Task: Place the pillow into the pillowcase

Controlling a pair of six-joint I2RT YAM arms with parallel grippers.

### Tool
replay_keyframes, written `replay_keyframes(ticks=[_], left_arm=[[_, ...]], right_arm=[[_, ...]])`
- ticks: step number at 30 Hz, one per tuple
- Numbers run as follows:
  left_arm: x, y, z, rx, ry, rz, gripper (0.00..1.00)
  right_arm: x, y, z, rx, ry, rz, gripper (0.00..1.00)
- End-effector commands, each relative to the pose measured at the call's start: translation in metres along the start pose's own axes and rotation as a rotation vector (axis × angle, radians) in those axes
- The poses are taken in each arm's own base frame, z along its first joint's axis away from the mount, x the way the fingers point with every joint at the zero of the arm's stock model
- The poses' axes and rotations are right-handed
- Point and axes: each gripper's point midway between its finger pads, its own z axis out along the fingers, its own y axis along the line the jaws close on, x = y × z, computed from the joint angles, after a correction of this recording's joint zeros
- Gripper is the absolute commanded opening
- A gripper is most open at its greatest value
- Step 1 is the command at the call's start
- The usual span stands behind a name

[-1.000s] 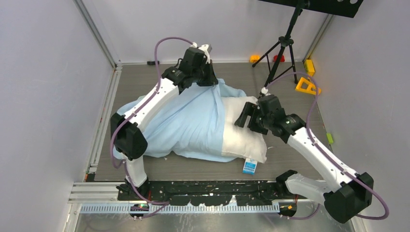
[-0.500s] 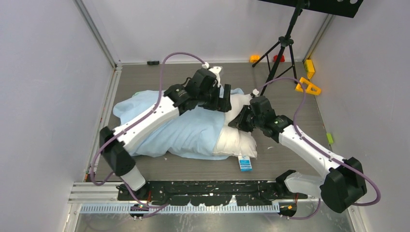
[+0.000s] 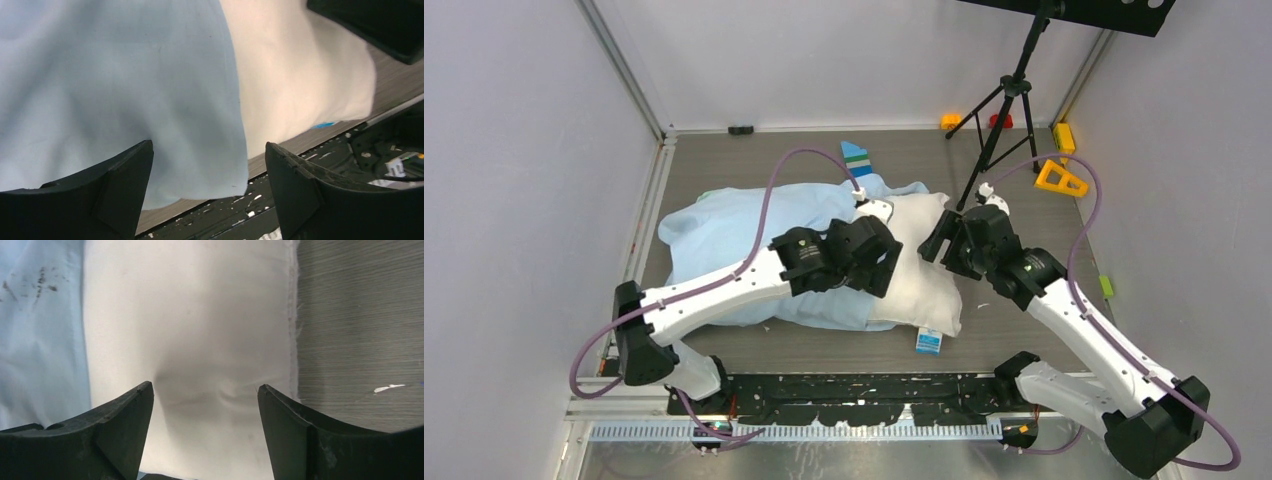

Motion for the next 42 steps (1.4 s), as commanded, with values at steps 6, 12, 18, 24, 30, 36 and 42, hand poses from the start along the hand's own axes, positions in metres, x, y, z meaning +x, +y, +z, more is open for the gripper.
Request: replay_keyframes(ticks=[6, 12, 18, 24, 30, 36, 42], left_arm=[[-0.018, 0.015, 0.010, -0.157, -0.064, 0.057, 0.28], [-0.057, -0.017, -0.012, -0.066, -0.128, 0.125, 0.00], [-0.090, -0.060, -0.040, 0.131, -0.190, 0.116, 0.00], [-0.111, -0.112, -0.063, 0.391, -0.229, 0.060, 0.00], [-0.112, -0.078, -0.053, 0.376, -0.204, -0.047, 0.00], [-0.142, -0.071, -0.074, 0.444, -0.278, -0.076, 0.00], [-0.210, -0.039, -0.122, 0.357, -0.482, -0.094, 0.00]], right_arm=[[0.046, -0.029, 0.032, 0.040, 0.116, -0.039, 0.83], [0.053, 0.009, 0.041, -0.125, 0.176, 0.038, 0.65], [0.041, 0.042, 0.038, -0.203, 0.150, 0.075, 0.01], [0.022, 0.076, 0.028, -0.260, 0.066, 0.104, 0.00], [-0.010, 0.074, 0.011, -0.213, -0.057, 0.103, 0.00], [-0.030, 0.098, -0.007, -0.286, -0.092, 0.089, 0.00], [-0.055, 0.112, -0.032, -0.270, -0.108, -0.038, 0.27]])
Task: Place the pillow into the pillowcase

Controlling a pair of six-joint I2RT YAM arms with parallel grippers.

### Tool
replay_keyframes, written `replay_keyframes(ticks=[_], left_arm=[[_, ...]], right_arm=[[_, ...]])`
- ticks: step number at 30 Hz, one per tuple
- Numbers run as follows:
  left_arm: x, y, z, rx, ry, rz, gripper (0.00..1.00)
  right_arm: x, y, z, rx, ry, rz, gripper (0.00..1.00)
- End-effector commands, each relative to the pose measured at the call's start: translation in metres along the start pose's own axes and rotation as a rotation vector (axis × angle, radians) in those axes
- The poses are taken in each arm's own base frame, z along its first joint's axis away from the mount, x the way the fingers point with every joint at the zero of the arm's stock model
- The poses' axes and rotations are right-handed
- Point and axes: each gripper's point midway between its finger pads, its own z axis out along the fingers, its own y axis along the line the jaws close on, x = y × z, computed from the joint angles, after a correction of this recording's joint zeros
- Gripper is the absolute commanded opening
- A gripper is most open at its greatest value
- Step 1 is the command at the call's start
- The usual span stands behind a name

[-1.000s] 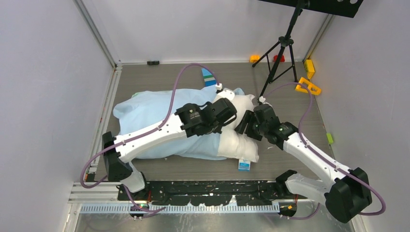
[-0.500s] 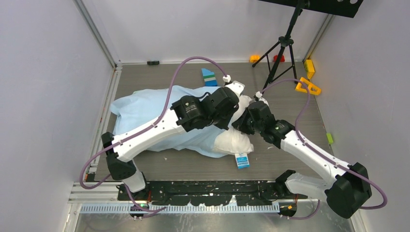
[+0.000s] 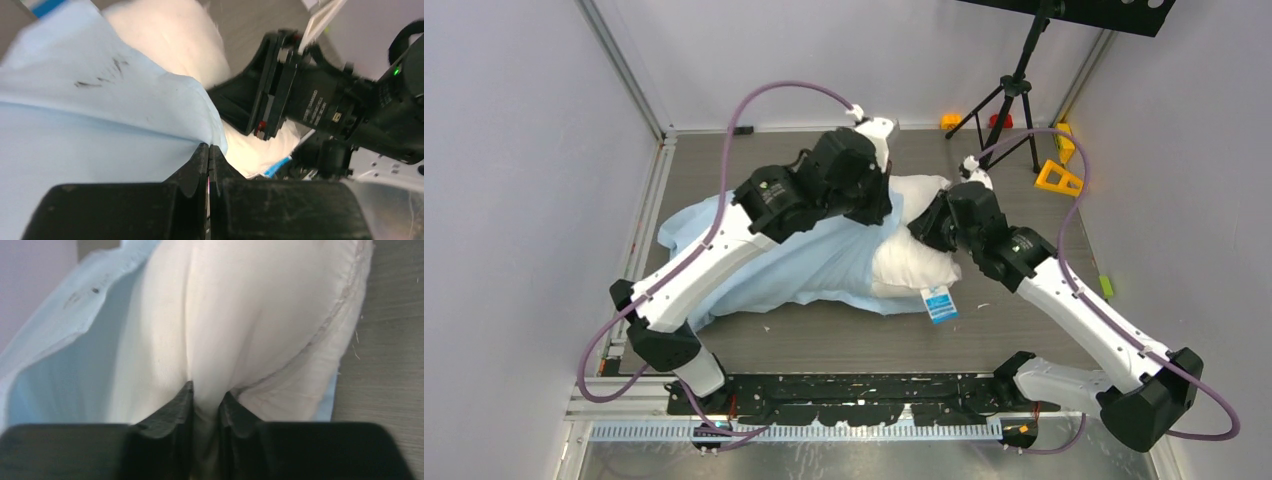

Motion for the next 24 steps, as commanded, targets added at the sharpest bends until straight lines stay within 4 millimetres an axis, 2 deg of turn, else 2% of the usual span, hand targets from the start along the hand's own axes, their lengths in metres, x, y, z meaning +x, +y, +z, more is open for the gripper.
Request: replay_keyframes(ticks=[1, 2, 4, 5, 7, 12, 14, 20, 21, 24], left_arm=[[-0.114, -0.012, -0.062, 0.090, -0.377, -0.061, 0.00], [-0.122, 0.000, -0.065, 0.064, -0.398, -0.080, 0.00], [-0.136, 0.023, -0.070, 0.011, -0.439, -0.120, 0.00], [-0.142, 0.037, -0.072, -0.014, -0.460, -0.146, 0.00], [-0.152, 0.055, -0.079, -0.049, -0.498, -0.185, 0.00], [-0.170, 0.080, -0.094, -0.091, -0.574, -0.248, 0.00], [-0.175, 0.082, -0.098, -0.102, -0.593, -0.254, 0.00], [-0.181, 0.085, -0.100, -0.106, -0.609, -0.254, 0.00], [-0.182, 0.084, -0.101, -0.103, -0.611, -0.256, 0.00], [-0.183, 0.083, -0.102, -0.093, -0.617, -0.258, 0.00]], right_arm=[[-0.041, 0.056, -0.034, -0.156, -0.072, -0.088, 0.36], [-0.046, 0.058, -0.040, -0.160, -0.082, -0.105, 0.47], [-0.057, 0.056, -0.054, -0.143, -0.108, -0.116, 0.61], [-0.068, 0.055, -0.065, -0.133, -0.137, -0.119, 0.67], [-0.086, 0.042, -0.083, -0.062, -0.196, -0.115, 0.74], [-0.126, -0.013, -0.129, 0.117, -0.333, -0.015, 0.83], [-0.128, -0.033, -0.135, 0.188, -0.347, 0.015, 0.85], [-0.104, -0.092, -0.115, 0.346, -0.282, 0.123, 0.85], [-0.100, -0.102, -0.108, 0.358, -0.267, 0.151, 0.85], [-0.081, -0.109, -0.076, 0.272, -0.181, 0.246, 0.84]])
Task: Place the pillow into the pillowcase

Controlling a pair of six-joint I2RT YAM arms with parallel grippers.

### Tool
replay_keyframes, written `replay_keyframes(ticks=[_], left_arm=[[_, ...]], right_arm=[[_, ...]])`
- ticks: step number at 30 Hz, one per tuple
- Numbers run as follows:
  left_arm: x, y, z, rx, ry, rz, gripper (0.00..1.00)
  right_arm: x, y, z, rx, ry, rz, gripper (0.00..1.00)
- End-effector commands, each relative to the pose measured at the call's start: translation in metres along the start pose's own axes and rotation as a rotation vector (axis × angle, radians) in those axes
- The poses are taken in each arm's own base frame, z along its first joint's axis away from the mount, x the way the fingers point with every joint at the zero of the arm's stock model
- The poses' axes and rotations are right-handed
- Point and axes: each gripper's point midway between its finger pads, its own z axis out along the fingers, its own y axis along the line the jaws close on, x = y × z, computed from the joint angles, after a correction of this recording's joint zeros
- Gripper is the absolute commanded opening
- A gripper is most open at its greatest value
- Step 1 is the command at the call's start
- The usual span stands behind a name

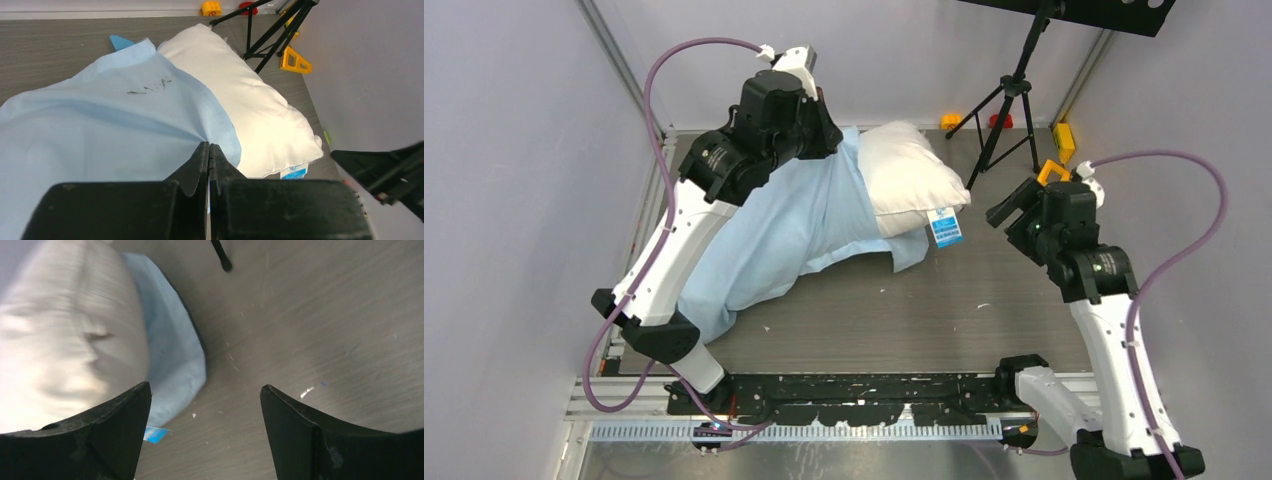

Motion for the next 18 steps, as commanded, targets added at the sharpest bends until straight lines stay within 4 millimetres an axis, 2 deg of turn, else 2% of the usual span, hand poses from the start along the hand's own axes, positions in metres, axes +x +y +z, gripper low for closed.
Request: replay_keyframes(ticks=[1, 6, 9, 12, 15, 18], left_arm=[[-0.074, -0.028, -0.034, 0.117, -0.255, -0.068, 0.00], [-0.074, -0.031, -0.034, 0.137, -0.252, -0.074, 0.00], [-0.074, -0.033, -0.033, 0.148, -0.248, -0.082, 0.00], [-0.073, -0.034, -0.034, 0.153, -0.247, -0.088, 0.00], [-0.073, -0.035, -0.035, 0.158, -0.245, -0.091, 0.00], [-0.073, -0.035, -0.037, 0.160, -0.244, -0.092, 0.00]], right_arm=[[0.045, -0.001, 0.039, -0.079, 0.180, 0.130, 0.83], [0.076, 0.018, 0.081, -0.240, 0.263, 0.239, 0.83], [0.102, 0.017, 0.111, -0.258, 0.338, 0.309, 0.82], [0.120, 0.015, 0.139, -0.258, 0.364, 0.359, 0.82], [0.140, 0.017, 0.157, -0.250, 0.404, 0.376, 0.82], [0.155, 0.030, 0.170, -0.299, 0.416, 0.413, 0.83]])
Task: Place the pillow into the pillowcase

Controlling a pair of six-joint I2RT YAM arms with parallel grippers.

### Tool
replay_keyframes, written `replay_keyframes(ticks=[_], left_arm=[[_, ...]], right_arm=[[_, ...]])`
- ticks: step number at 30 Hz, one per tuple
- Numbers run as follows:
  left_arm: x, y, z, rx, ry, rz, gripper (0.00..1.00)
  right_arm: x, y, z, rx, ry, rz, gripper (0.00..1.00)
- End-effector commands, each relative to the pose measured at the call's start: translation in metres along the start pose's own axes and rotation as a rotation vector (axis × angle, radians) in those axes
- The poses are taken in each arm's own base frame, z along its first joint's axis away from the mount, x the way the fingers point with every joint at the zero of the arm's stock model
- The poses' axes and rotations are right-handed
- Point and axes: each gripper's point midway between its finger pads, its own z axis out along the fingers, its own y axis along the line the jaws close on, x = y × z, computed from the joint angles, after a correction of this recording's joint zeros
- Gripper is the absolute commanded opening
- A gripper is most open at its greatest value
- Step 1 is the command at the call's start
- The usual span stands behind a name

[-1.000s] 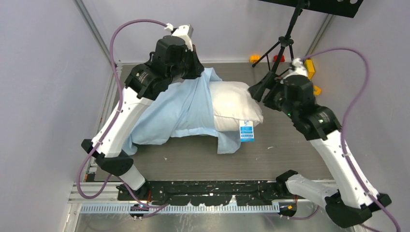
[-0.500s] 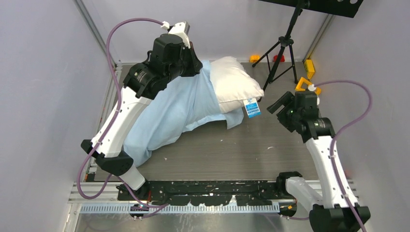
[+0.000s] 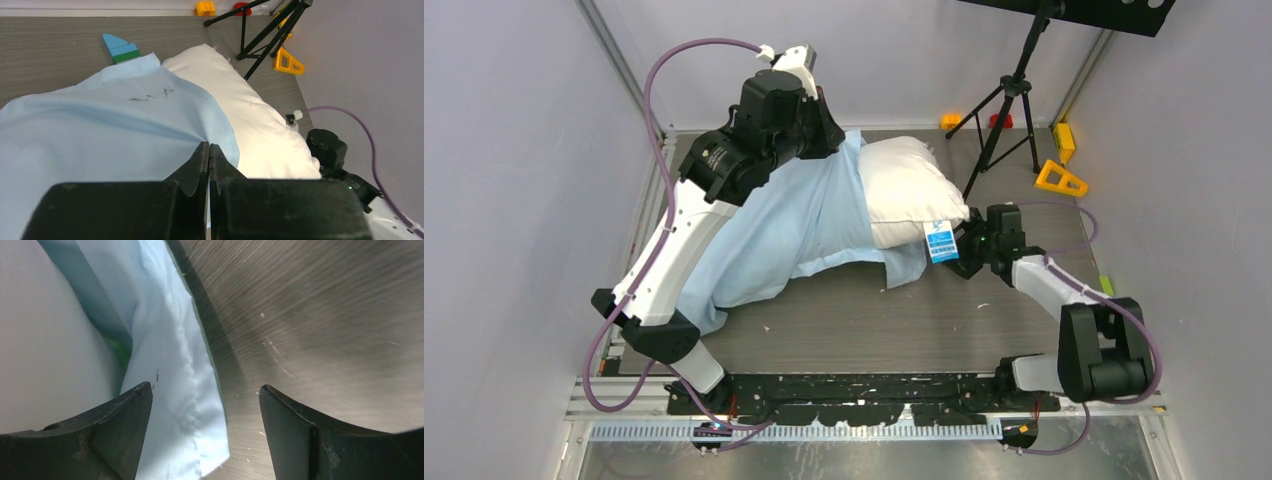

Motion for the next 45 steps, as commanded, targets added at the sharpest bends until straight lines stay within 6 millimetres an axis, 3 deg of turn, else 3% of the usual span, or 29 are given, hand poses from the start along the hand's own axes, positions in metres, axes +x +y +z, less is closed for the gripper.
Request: replay_keyframes(ticks=[1, 4, 8, 11, 13, 14, 15, 17, 18, 21, 25, 28, 30, 33, 35, 37, 45], left_arm=[[-0.070, -0.033, -0.037, 0.148, -0.239, -0.069, 0.00], [-0.071, -0.033, -0.040, 0.151, -0.240, -0.069, 0.00], [-0.072, -0.033, -0.044, 0.150, -0.239, -0.068, 0.00], [-0.073, -0.032, -0.047, 0.145, -0.241, -0.064, 0.00], [-0.073, -0.031, -0.051, 0.145, -0.242, -0.060, 0.00], [-0.074, -0.031, -0.053, 0.145, -0.243, -0.057, 0.00], [-0.072, -0.031, -0.054, 0.145, -0.238, -0.056, 0.00], [-0.066, -0.029, -0.055, 0.149, -0.221, -0.053, 0.00], [-0.060, -0.027, -0.053, 0.147, -0.204, -0.053, 0.00], [-0.030, -0.025, -0.044, 0.172, -0.130, -0.058, 0.00], [0.029, -0.030, -0.024, 0.260, 0.045, -0.061, 0.00], [0.067, -0.027, -0.011, 0.293, 0.139, -0.082, 0.00], [0.079, -0.022, -0.007, 0.283, 0.162, -0.087, 0.00], [0.079, -0.015, -0.008, 0.253, 0.147, -0.088, 0.13], [0.071, -0.015, -0.015, 0.249, 0.119, -0.085, 0.28], [0.062, -0.014, -0.025, 0.246, 0.090, -0.084, 0.37], [0.040, -0.014, -0.062, 0.255, 0.018, -0.124, 0.42]], right_arm=[[0.003, 0.048, 0.022, -0.216, -0.009, 0.018, 0.83], [0.018, 0.045, 0.043, -0.200, 0.025, 0.032, 0.83], [0.023, 0.047, 0.069, -0.235, 0.041, 0.092, 0.82], [0.021, 0.065, 0.079, -0.309, 0.056, 0.131, 0.77], [0.020, 0.078, 0.081, -0.355, 0.061, 0.143, 0.67], [0.019, 0.086, 0.079, -0.381, 0.067, 0.148, 0.57], [0.017, 0.095, 0.076, -0.407, 0.073, 0.154, 0.41], [0.014, 0.116, 0.063, -0.464, 0.085, 0.164, 0.05], [0.011, 0.126, 0.054, -0.487, 0.080, 0.155, 0.01], [0.001, 0.152, 0.017, -0.490, 0.029, 0.077, 0.00], [-0.017, 0.190, -0.056, -0.498, -0.111, -0.086, 0.00], [-0.017, 0.205, -0.095, -0.509, -0.143, -0.170, 0.00], [-0.016, 0.213, -0.116, -0.524, -0.166, -0.216, 0.01], [-0.015, 0.216, -0.136, -0.516, -0.186, -0.267, 0.00], [-0.015, 0.218, -0.147, -0.509, -0.198, -0.298, 0.00], [-0.014, 0.219, -0.155, -0.502, -0.206, -0.319, 0.00], [-0.013, 0.225, -0.174, -0.493, -0.223, -0.374, 0.00]])
